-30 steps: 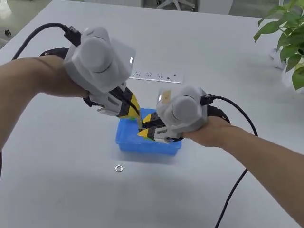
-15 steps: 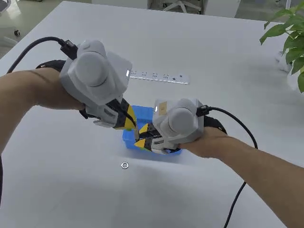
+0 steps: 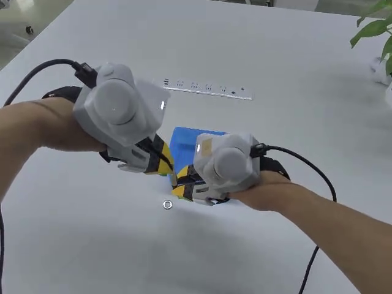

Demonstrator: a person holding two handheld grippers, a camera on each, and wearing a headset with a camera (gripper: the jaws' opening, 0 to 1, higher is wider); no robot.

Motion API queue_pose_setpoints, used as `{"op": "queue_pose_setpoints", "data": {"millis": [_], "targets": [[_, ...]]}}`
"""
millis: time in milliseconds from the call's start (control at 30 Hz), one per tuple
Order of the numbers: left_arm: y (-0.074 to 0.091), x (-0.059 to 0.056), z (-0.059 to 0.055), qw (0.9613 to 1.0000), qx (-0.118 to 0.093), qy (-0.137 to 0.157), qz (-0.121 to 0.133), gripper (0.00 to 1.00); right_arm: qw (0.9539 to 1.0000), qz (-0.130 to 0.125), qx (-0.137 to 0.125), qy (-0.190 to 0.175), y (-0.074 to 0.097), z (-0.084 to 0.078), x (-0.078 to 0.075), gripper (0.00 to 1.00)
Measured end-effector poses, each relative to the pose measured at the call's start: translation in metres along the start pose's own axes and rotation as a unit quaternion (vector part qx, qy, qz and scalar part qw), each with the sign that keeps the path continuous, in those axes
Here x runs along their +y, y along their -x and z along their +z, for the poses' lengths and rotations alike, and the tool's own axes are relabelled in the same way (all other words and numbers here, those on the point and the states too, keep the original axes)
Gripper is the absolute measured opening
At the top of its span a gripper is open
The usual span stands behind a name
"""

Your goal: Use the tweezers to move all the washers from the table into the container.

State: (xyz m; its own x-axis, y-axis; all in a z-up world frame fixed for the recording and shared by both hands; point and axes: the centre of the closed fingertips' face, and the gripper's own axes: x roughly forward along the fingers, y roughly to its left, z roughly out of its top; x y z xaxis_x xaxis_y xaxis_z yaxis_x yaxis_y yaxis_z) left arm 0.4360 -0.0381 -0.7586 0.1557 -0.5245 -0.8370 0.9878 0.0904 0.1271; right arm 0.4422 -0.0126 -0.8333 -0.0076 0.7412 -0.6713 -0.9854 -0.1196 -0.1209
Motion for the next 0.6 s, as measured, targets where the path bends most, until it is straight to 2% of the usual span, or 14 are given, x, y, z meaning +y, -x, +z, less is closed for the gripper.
{"op": "queue_pose_setpoints", "data": {"millis": [233, 600], "targets": [[-0.004, -0.005, -0.009, 0.9999, 0.0, 0.012, 0.003, 0.05, 0.9999, 0.011, -0.003, -0.001, -0.009, -0.002, 0.006, 0.12], [-0.011, -0.012, -0.02, 0.9997, 0.004, 0.024, -0.008, 0.05, 0.9996, 0.026, -0.003, -0.011, -0.022, -0.008, 0.015, 0.12]]}}
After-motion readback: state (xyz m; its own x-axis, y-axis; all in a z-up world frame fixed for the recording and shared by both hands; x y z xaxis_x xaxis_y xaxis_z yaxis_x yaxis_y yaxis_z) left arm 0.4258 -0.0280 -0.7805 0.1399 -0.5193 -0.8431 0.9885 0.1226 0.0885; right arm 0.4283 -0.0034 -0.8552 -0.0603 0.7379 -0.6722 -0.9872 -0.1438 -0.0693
